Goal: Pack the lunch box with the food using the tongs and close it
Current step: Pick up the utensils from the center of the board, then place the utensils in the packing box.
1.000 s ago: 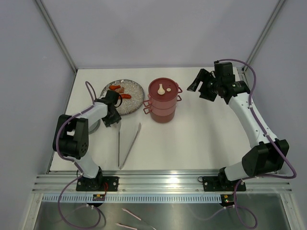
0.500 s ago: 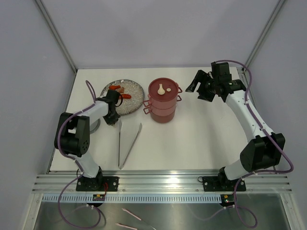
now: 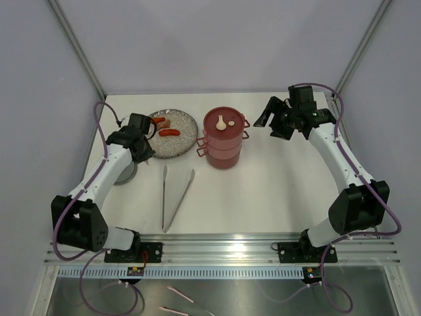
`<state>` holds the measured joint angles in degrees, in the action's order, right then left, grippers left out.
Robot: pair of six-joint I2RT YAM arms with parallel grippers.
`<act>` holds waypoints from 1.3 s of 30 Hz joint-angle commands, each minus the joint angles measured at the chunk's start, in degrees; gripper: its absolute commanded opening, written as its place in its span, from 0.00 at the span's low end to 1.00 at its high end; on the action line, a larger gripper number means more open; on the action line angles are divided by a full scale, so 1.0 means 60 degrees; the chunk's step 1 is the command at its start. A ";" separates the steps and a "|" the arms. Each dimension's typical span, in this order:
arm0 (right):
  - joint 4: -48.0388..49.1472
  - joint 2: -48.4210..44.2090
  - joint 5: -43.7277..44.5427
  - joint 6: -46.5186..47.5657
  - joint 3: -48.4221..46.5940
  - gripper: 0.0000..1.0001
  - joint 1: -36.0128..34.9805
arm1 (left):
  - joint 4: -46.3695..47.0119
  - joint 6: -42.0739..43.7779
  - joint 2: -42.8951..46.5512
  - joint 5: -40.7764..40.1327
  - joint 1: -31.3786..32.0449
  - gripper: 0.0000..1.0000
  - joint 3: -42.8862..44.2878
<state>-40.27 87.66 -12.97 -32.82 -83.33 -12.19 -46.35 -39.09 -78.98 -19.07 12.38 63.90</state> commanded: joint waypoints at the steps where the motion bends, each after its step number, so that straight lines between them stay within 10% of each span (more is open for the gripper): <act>1: 0.0266 -0.0239 0.0155 0.0152 -0.0204 0.83 0.0039 | -0.0580 0.0903 0.0550 0.0262 0.0221 0.00 0.1154; 18: -0.0085 -0.1352 0.1327 0.0123 0.0162 0.83 0.0053 | -0.1826 0.2399 -0.2919 0.2342 0.3663 0.00 0.8845; 39: -0.0319 -0.1514 0.1474 -0.0009 0.0265 0.83 0.0053 | -0.0347 0.1228 -0.5191 0.3970 0.4264 0.02 0.9961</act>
<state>-41.91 80.18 -5.37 -32.86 -81.71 -12.19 -51.35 -30.11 -109.80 2.94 37.87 120.92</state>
